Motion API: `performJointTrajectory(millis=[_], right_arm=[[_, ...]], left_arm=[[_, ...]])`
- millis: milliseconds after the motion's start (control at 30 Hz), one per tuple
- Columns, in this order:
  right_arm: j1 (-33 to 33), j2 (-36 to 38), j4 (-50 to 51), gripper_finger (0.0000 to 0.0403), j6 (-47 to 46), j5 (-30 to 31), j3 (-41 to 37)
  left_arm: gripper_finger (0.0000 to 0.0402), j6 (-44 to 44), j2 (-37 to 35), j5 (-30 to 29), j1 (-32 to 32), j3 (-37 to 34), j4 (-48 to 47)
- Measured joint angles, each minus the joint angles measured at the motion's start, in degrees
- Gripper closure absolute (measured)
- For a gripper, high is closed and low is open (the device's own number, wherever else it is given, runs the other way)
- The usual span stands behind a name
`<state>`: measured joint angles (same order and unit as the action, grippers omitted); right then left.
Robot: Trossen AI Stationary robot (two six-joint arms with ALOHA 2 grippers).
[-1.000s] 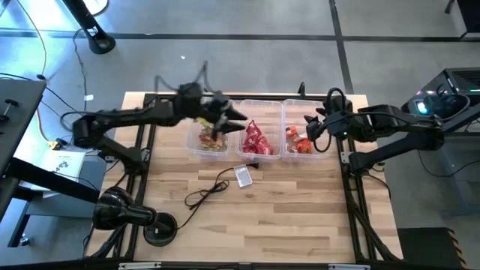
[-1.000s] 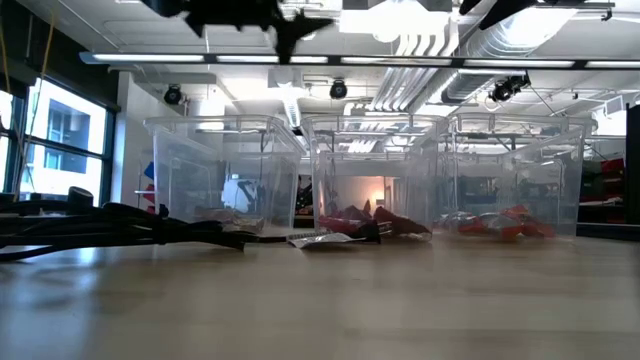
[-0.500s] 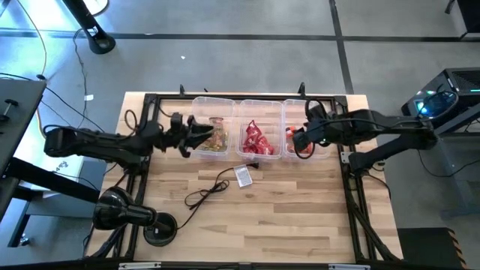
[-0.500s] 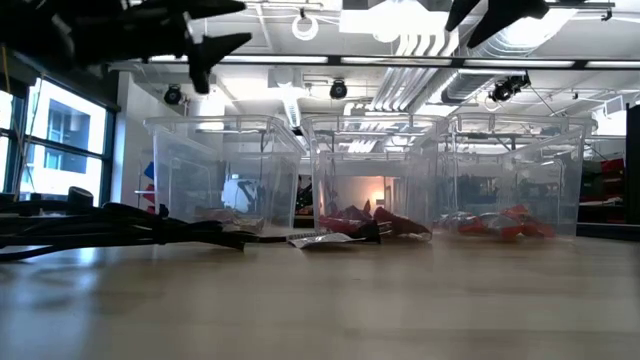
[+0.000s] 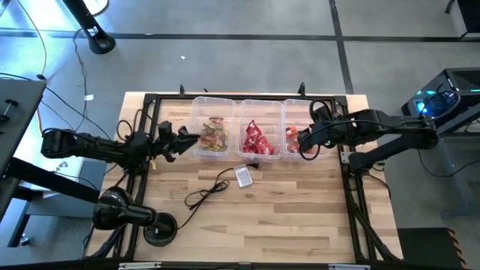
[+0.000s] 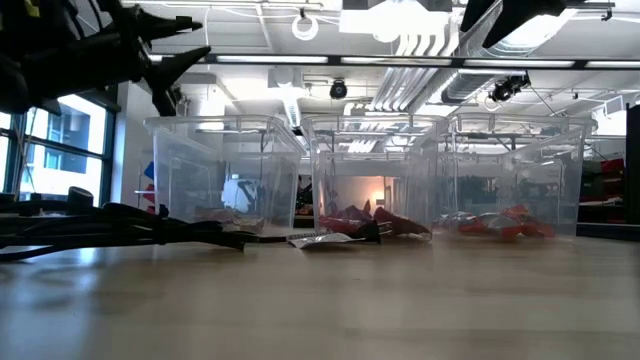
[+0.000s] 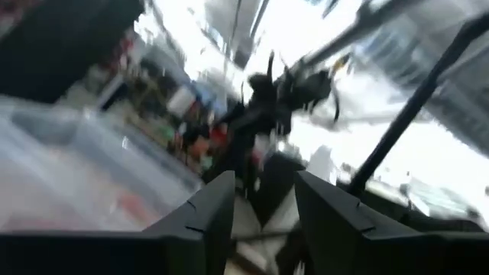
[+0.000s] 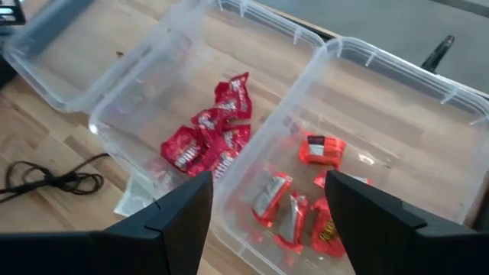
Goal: Sort candy
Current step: Return to Home Position
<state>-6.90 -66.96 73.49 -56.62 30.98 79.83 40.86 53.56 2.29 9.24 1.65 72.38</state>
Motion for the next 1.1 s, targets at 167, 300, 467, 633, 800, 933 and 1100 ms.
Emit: performJointTrajectory(millis=[167,300,467,633,800,933,1100], right_arm=[[-0.74,0.82,3.35,0.0155,-2.27,-0.22,-0.02],[-2.42,2.07,3.60,0.0155,-5.01,0.05,-0.02],[-5.80,2.65,4.43,0.0155,-6.72,3.27,-0.02],[-8.46,3.87,6.92,0.0195,-7.51,4.69,-0.26],[-10.15,11.88,-3.99,0.0340,-4.66,6.12,-10.04],[-9.91,22.06,-20.44,0.0385,2.55,5.44,-24.18],[-8.10,34.36,-43.29,0.0398,20.48,3.55,-39.93]], left_arm=[[0.0280,-1.66,-1.47,-1.46,-0.73,-1.08,-12.13],[0.0282,-3.16,-2.03,-3.49,-0.64,-1.07,-11.99],[0.0282,-4.54,-3.01,-3.60,-0.64,-1.05,-12.43],[0.0282,-4.55,-3.11,-3.63,-0.64,-1.05,-12.49],[0.0282,-4.52,-3.08,-3.61,-0.64,-1.05,-12.63],[0.0282,-4.52,-3.08,-3.61,-0.64,-1.05,-12.62],[0.0282,-4.56,-3.08,-3.60,-0.64,-1.05,-12.64]])
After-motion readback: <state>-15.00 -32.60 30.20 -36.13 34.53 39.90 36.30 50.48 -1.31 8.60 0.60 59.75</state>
